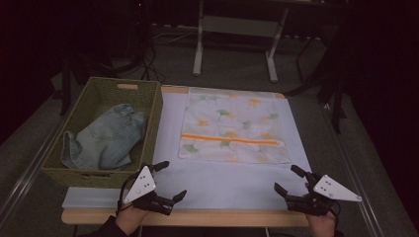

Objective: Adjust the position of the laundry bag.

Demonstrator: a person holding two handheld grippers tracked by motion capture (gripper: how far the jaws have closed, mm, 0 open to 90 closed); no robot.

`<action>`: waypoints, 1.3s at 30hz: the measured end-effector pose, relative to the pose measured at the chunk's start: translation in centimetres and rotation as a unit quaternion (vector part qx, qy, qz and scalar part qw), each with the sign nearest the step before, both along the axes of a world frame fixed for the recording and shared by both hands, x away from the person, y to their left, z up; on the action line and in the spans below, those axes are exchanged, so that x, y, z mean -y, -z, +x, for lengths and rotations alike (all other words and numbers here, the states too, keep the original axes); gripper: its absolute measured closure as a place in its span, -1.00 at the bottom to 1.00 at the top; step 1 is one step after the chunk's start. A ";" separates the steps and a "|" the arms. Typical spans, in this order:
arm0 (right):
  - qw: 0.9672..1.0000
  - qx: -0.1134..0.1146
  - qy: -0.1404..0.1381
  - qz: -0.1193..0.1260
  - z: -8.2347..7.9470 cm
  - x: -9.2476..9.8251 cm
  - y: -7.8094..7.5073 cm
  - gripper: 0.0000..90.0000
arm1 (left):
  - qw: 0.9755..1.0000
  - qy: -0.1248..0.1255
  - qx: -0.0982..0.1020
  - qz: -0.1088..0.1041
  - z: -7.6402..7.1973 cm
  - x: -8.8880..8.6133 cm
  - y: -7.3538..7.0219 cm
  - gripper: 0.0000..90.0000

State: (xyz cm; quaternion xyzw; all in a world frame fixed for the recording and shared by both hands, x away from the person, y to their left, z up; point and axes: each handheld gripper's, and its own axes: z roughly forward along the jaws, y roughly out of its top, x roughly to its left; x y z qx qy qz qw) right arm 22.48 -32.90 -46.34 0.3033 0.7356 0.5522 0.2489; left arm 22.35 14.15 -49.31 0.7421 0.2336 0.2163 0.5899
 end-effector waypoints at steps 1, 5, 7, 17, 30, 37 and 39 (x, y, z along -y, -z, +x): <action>1.000 0.004 -0.001 -0.002 -0.1 0.0 -0.1 -0.67 | 1.000 0.001 -0.001 -0.001 0.1 0.0 0.0 -0.99; 1.000 0.008 -0.010 -0.006 -0.3 0.0 -0.2 -0.67 | 1.000 0.004 -0.005 -0.003 0.1 0.0 0.1 -0.99; 1.000 0.011 -0.016 -0.012 -0.5 -0.2 -0.4 -0.67 | 1.000 0.008 -0.004 0.000 0.1 0.2 0.1 -0.99; 0.997 0.051 -0.051 -0.013 -0.7 -1.8 -3.2 -0.65 | 1.000 0.012 -0.004 -0.001 0.1 0.2 0.1 -0.99; 0.996 0.020 -0.088 -0.026 4.3 -4.9 -5.8 -0.73 | 1.000 0.018 -0.008 -0.006 -0.1 0.0 0.1 -0.99; 0.995 -0.025 -0.097 -0.023 8.0 -6.6 -4.4 -0.73 | 1.000 0.020 -0.012 -0.003 -0.1 0.1 0.2 -0.99; 0.993 -0.032 -0.110 -0.016 8.8 -6.9 -3.8 -0.73 | 1.000 0.019 -0.012 -0.003 -0.1 0.1 0.2 -0.99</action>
